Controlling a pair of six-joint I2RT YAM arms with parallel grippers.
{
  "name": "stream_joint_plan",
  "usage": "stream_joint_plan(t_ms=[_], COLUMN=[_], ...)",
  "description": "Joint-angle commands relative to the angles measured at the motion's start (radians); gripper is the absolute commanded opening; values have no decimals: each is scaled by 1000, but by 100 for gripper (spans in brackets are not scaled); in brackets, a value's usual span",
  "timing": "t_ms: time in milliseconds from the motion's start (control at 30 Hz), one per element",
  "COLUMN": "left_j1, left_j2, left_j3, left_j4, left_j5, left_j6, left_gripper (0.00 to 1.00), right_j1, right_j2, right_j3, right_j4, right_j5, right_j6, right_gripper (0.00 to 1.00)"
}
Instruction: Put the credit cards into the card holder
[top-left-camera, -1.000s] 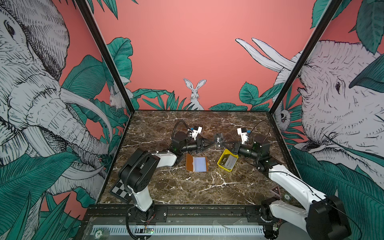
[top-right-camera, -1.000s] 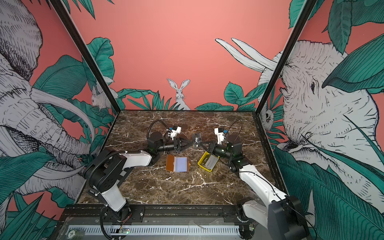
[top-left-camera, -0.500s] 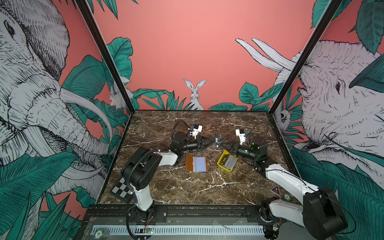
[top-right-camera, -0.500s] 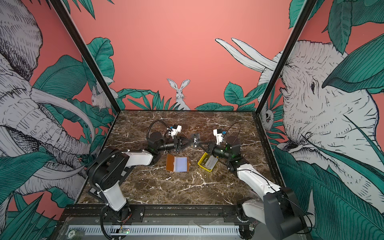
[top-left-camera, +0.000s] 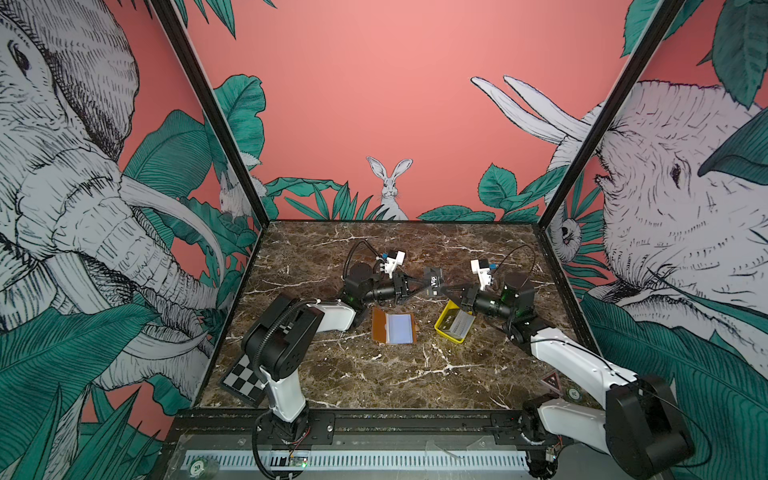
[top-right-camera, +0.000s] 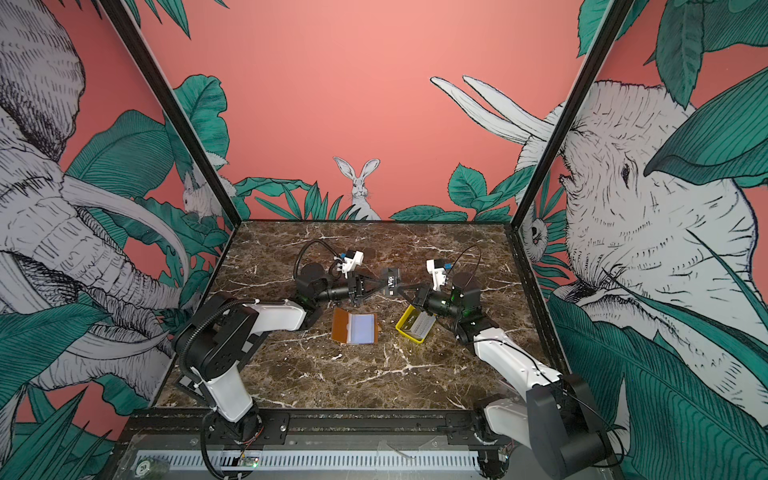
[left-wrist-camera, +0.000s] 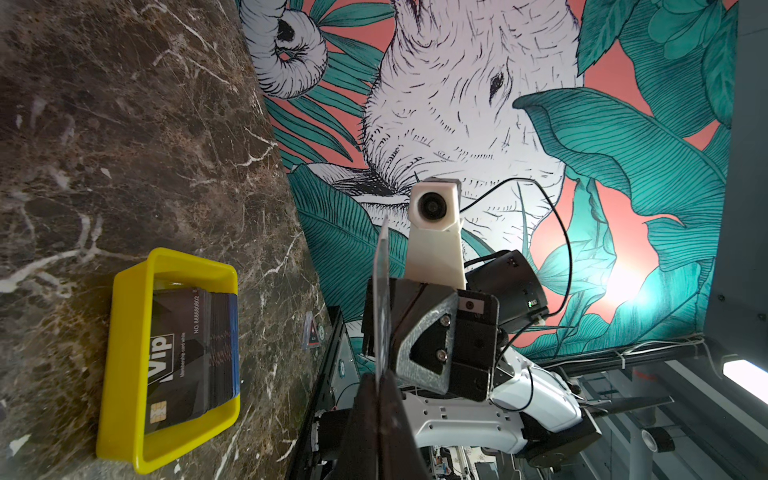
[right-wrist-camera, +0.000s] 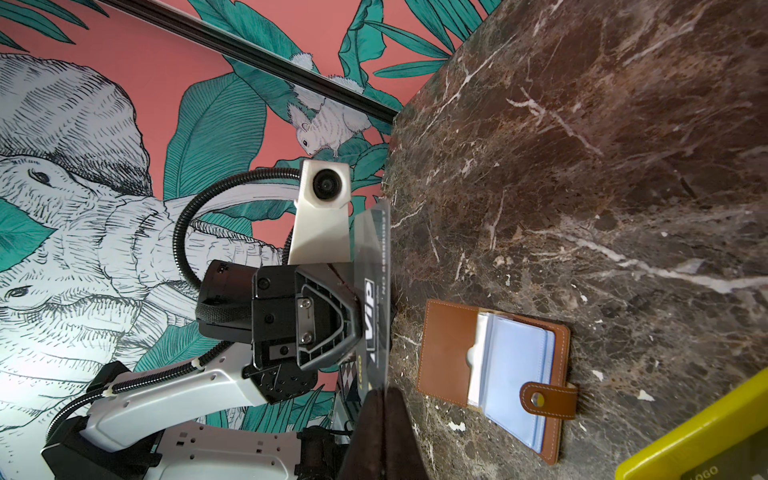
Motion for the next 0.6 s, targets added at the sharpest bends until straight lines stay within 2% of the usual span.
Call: stream_joint_plan(t_ms=[0, 133, 267, 333, 433, 567], left_j1=[20, 67, 113, 122, 122, 131], left_j2=[-90, -147, -205, -252, -328, -381], left_j3=[0, -48, -93, -92, -56, -53], left_j4=[-137, -250, -390, -553, -891, -1057], left_j5=[-1, 2, 23, 12, -52, -88], left_j6=[121, 200, 297, 410, 639, 745], left_gripper=[0, 0, 0, 0, 0, 0], right_j1=[17, 94, 191, 245, 317, 384], right_j2=[-30, -55, -29, -12, 19, 89], right_j3=[3, 21, 31, 43, 56, 72], right_j4=[-96, -244, -307, -345, -393, -398], right_j5=[72, 216, 336, 401, 493, 553], right_j6=[-81, -169, -194, -221, -253, -268], right_gripper=[12, 16, 18, 19, 19, 20])
